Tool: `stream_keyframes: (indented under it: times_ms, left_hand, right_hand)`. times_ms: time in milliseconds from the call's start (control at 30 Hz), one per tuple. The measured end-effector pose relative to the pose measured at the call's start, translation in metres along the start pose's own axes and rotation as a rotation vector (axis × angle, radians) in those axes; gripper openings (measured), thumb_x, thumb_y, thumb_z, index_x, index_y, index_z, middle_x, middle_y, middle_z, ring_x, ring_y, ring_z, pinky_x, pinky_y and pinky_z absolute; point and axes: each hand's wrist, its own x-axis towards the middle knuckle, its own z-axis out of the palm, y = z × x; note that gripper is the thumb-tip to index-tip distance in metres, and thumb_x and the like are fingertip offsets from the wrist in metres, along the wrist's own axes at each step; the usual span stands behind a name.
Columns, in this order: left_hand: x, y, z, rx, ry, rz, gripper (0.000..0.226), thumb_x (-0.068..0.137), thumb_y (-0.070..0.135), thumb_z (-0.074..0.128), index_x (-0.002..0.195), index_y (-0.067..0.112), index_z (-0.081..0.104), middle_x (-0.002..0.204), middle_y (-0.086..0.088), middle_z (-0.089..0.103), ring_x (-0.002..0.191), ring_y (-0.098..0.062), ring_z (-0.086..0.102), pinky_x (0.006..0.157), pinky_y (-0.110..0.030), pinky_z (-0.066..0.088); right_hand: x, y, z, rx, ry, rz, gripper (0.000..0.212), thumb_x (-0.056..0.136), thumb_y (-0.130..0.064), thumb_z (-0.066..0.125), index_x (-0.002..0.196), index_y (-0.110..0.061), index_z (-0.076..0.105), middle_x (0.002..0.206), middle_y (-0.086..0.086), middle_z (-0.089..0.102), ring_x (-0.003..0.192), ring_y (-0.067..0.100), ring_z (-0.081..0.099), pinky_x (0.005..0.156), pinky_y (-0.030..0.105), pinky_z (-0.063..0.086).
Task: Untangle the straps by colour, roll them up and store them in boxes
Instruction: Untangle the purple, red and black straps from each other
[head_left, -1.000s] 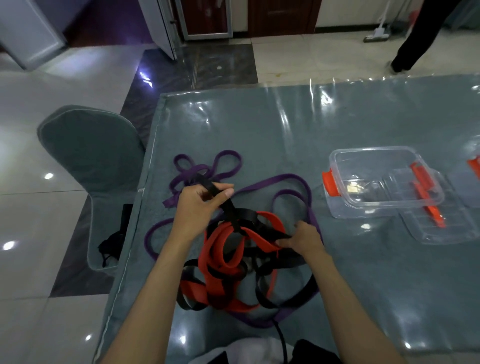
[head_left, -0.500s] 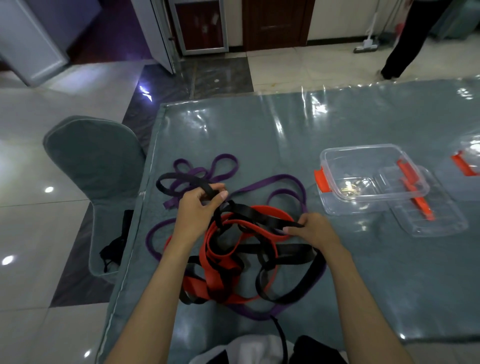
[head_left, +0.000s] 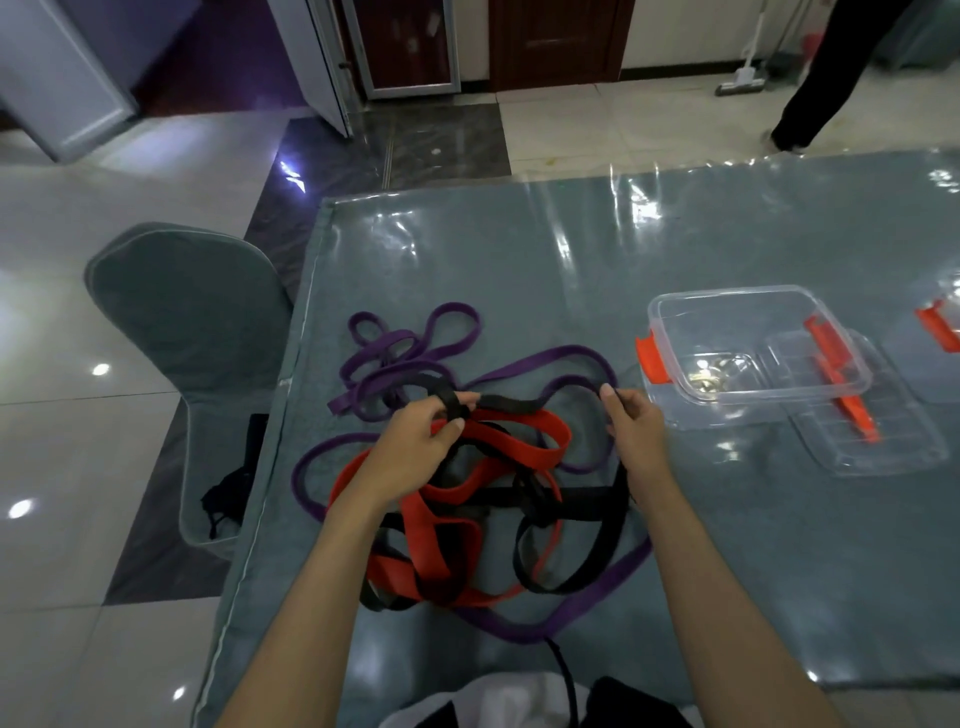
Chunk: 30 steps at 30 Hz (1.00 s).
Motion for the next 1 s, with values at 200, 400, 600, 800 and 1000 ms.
stream_keyframes:
  times_ms: [200, 400, 600, 800, 1000]
  left_hand:
    - [0.013, -0.002, -0.011, -0.125, 0.011, -0.042, 0.037, 0.106, 0.005, 0.061, 0.136, 0.023, 0.07, 0.126, 0.012, 0.075, 0.124, 0.001, 0.066, 0.11, -0.019, 0.046]
    - [0.028, -0.006, -0.019, -0.248, 0.011, -0.097, 0.037, 0.106, 0.003, 0.061, 0.136, 0.021, 0.071, 0.124, 0.015, 0.078, 0.123, 0.002, 0.067, 0.099, -0.012, 0.052]
    - [0.042, -0.013, -0.019, -0.35, 0.066, -0.126, 0.036, 0.105, 0.002, 0.061, 0.134, 0.02, 0.071, 0.125, 0.009, 0.078, 0.123, -0.007, 0.07, 0.105, -0.033, 0.055]
    - [0.046, -0.02, -0.022, -0.281, 0.081, -0.188, 0.033, 0.104, 0.017, 0.065, 0.13, 0.036, 0.072, 0.129, 0.018, 0.074, 0.124, -0.005, 0.066, 0.111, -0.049, 0.052]
    - [0.036, -0.02, -0.023, -0.258, 0.013, -0.231, 0.041, 0.102, 0.012, 0.068, 0.132, 0.04, 0.069, 0.131, 0.012, 0.07, 0.127, -0.001, 0.061, 0.115, -0.041, 0.049]
  right_hand:
    - [0.016, 0.01, 0.02, -0.24, 0.141, -0.178, 0.008, 0.104, -0.03, 0.066, 0.102, -0.022, 0.064, 0.092, -0.013, 0.066, 0.088, 0.01, 0.064, 0.088, 0.04, 0.054]
    - [0.041, 0.02, 0.04, -0.601, 0.11, -0.123, 0.04, 0.108, -0.03, 0.06, 0.139, -0.005, 0.063, 0.138, 0.017, 0.065, 0.135, 0.038, 0.053, 0.114, 0.05, 0.043]
    - [0.034, 0.035, 0.047, -0.762, -0.058, -0.268, 0.023, 0.096, -0.014, 0.075, 0.116, -0.004, 0.073, 0.116, 0.018, 0.069, 0.111, 0.04, 0.065, 0.096, 0.048, 0.054]
    - [0.026, 0.033, 0.044, -0.905, -0.356, -0.021, 0.019, 0.099, -0.027, 0.069, 0.115, -0.026, 0.079, 0.103, 0.007, 0.08, 0.1, 0.032, 0.075, 0.087, 0.045, 0.059]
    - [0.007, 0.022, 0.037, -0.534, -0.344, -0.02, 0.017, 0.095, -0.024, 0.078, 0.111, -0.023, 0.082, 0.099, 0.001, 0.076, 0.083, 0.023, 0.076, 0.072, 0.046, 0.065]
